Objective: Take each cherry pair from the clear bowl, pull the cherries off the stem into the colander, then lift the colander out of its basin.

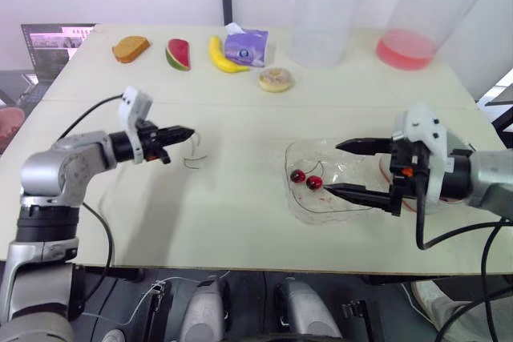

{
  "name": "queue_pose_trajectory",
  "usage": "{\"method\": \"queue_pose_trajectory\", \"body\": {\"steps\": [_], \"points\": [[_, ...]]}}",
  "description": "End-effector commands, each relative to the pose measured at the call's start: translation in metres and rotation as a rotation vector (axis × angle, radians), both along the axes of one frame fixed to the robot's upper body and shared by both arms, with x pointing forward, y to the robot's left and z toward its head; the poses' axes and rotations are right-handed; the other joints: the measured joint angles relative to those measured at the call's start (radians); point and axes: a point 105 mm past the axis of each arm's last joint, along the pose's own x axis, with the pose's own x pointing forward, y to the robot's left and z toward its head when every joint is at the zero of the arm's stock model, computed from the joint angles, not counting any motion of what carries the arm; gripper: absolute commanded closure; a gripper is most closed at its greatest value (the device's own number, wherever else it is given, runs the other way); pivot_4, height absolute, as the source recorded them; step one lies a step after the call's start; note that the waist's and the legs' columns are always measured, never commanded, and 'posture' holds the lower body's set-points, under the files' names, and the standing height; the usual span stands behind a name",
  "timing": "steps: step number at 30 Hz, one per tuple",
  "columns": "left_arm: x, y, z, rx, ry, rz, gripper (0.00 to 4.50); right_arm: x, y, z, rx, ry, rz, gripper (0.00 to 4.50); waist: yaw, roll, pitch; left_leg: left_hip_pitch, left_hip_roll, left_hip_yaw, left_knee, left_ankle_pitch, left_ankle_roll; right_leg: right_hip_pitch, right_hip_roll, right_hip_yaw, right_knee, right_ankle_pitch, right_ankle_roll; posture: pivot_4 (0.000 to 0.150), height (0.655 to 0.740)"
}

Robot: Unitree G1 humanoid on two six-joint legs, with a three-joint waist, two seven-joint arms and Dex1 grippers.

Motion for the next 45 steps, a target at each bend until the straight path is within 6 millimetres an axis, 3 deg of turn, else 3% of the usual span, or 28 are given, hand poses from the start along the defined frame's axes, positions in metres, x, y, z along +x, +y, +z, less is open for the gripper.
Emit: {"method": "queue_pose_trajectory", "body": {"steps": [1, 12, 15, 22, 27, 32, 35, 39, 45], "points": [[0.004, 0.01, -0.007, 0.027, -0.018, 0.037, 4.5, 0.002, 0.003, 0.006, 0.003, -0.042, 0.004, 0.06, 0.0, 0.0, 0.0, 0.0, 0.0, 0.0, 0.0, 0.0, 0.0, 0.0, 0.0, 0.0, 0.0, 0.0, 0.0, 0.15, 0.74], [0.009, 0.013, -0.036, 0.057, 0.034, 0.063, 4.5, 0.002, 0.004, 0.006, 0.01, -0.046, -0.006, 0.06, -0.003, 0.0, 0.0, 0.0, 0.0, 0.0, 0.0, 0.0, 0.0, 0.0, -0.001, 0.0, 0.0, 0.0, 0.0, 0.15, 0.74], [0.011, 0.012, -0.032, 0.056, 0.012, 0.056, 3.56, 0.001, 0.005, 0.007, 0.013, -0.046, -0.008, 0.0, -0.003, 0.0, 0.0, 0.0, 0.0, 0.0, 0.0, 0.0, 0.0, 0.0, -0.001, 0.0, 0.0, 0.0, 0.0, 0.15, 0.74], [0.014, 0.006, 0.0, 0.037, -0.099, 0.029, 0.15, 0.0, 0.003, 0.006, 0.02, -0.035, -0.018, 0.0, -0.001, 0.0, 0.0, 0.0, 0.0, 0.0, 0.0, 0.0, 0.0, 0.0, -0.001, 0.0, 0.0, 0.0, 0.0, 0.15, 0.74], [0.008, -0.017, 0.051, 0.028, -0.275, -0.095, 0.06, -0.001, -0.001, 0.004, 0.025, -0.027, -0.045, 0.0, 0.0, 0.0, 0.0, 0.0, 0.0, 0.0, 0.0, 0.0, 0.0, 0.0, -0.002, -0.001, 0.0, 0.0, 0.0, 0.15, 0.74], [-0.022, -0.052, 0.087, 0.046, -0.423, -0.334, 0.06, -0.001, -0.008, 0.001, 0.032, -0.016, -0.092, 0.0, -0.003, 0.0, 0.0, 0.0, 0.0, 0.0, 0.0, 0.0, 0.0, 0.0, -0.001, -0.001, 0.0, 0.0, 0.0, 0.15, 0.74], [-0.04, -0.064, 0.089, 0.088, -0.449, -0.46, 0.06, -0.002, -0.012, -0.001, 0.033, -0.004, -0.115, 0.0, -0.006, 0.0, 0.0, 0.0, 0.0, 0.001, 0.0, 0.0, 0.0, 0.0, 0.0, 0.0, 0.0, 0.0, 0.0, 0.15, 0.74], [-0.076, -0.081, 0.078, 0.254, -0.494, -0.74, 0.06, -0.005, -0.016, -0.008, 0.017, 0.024, -0.142, 0.0, -0.005, 0.0, 0.0, 0.0, 0.0, 0.001, 0.0, 0.0, 0.0, 0.0, 0.001, 0.001, 0.001, 0.0, 0.0, 0.15, 0.74], [-0.084, -0.085, 0.075, 0.28, -0.509, -0.841, 0.06, -0.002, -0.015, -0.013, -0.013, 0.033, -0.157, 0.0, -0.002, 0.0, 0.0, 0.0, 0.0, 0.001, 0.0, 0.0, 0.0, 0.0, 0.002, 0.001, 0.0, 0.0, 0.0, 0.15, 0.74]]}}
